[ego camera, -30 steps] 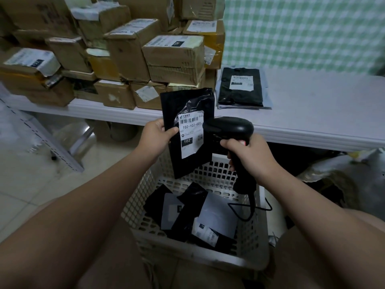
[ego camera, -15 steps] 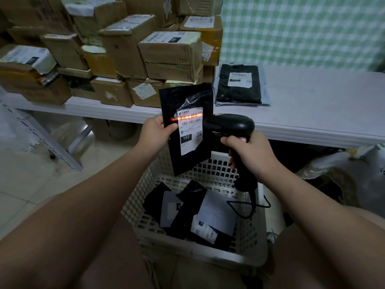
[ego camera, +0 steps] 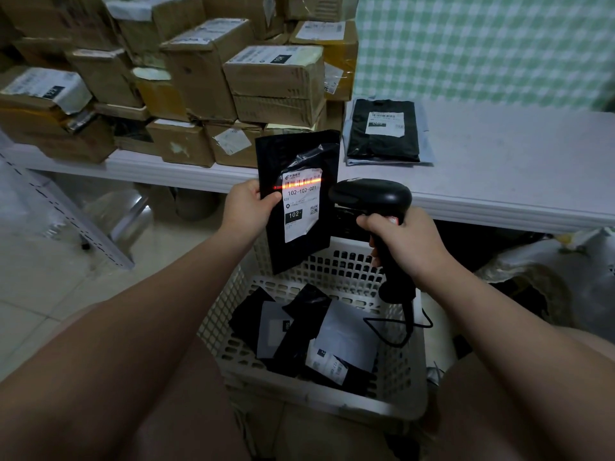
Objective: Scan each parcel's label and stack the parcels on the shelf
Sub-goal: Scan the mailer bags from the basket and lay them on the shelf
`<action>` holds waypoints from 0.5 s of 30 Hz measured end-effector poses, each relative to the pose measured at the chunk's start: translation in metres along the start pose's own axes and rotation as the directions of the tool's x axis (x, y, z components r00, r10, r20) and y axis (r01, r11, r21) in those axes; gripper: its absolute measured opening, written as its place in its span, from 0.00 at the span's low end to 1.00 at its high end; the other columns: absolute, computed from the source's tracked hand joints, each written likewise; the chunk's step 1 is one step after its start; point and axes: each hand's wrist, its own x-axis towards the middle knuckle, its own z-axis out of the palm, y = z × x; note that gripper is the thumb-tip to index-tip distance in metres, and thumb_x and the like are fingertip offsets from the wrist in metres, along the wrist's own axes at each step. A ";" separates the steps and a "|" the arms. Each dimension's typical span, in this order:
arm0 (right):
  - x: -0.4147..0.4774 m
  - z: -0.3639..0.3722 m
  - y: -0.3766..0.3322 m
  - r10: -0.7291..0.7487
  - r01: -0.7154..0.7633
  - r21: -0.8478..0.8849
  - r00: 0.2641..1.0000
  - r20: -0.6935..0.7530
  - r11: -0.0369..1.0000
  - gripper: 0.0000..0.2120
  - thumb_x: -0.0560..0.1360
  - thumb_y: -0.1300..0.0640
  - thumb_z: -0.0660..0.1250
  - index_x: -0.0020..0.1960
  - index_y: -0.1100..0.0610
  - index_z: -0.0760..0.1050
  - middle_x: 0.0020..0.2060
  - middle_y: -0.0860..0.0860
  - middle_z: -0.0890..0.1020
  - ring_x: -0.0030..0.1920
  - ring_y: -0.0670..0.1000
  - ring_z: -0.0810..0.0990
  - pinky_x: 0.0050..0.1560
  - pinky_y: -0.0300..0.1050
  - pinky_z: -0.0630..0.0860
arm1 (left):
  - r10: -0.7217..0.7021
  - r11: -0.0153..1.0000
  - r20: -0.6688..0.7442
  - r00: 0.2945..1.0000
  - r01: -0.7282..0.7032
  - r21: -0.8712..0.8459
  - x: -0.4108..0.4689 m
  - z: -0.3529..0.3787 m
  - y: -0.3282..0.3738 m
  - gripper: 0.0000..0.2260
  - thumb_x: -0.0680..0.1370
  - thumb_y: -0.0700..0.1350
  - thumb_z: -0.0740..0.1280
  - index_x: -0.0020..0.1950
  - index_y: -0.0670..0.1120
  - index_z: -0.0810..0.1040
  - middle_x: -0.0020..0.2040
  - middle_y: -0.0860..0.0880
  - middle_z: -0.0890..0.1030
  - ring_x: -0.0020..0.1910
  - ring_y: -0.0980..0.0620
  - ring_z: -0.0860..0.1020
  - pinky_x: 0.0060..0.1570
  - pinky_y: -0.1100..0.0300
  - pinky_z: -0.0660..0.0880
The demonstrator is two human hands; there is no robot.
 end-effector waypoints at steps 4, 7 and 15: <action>-0.001 -0.001 0.002 -0.002 0.002 0.008 1.000 0.000 1.000 0.11 0.73 0.57 0.71 0.34 0.59 0.73 0.23 0.51 0.75 0.25 0.54 0.76 0.36 0.54 0.78 | -0.004 1.000 -0.029 1.000 0.004 0.022 0.002 -0.001 -0.002 0.09 0.76 0.37 0.68 0.56 0.40 0.81 0.51 0.44 0.84 0.49 0.50 0.83 0.53 0.49 0.80; -0.001 -0.002 0.004 -0.007 0.007 0.015 1.000 -0.008 1.000 0.11 0.73 0.57 0.71 0.36 0.61 0.74 0.24 0.52 0.75 0.24 0.54 0.75 0.35 0.53 0.78 | -0.005 0.999 -0.039 0.999 0.006 0.036 0.004 0.000 -0.002 0.09 0.76 0.37 0.68 0.56 0.40 0.81 0.51 0.44 0.84 0.50 0.49 0.83 0.54 0.49 0.79; -0.007 -0.006 0.003 -0.025 0.025 0.031 1.000 -0.006 0.999 0.10 0.72 0.57 0.71 0.40 0.63 0.77 0.27 0.54 0.76 0.25 0.54 0.76 0.30 0.46 0.76 | -0.006 0.995 -0.065 0.998 0.013 0.100 0.009 0.000 -0.007 0.08 0.75 0.40 0.69 0.53 0.42 0.81 0.47 0.45 0.84 0.46 0.47 0.83 0.50 0.46 0.80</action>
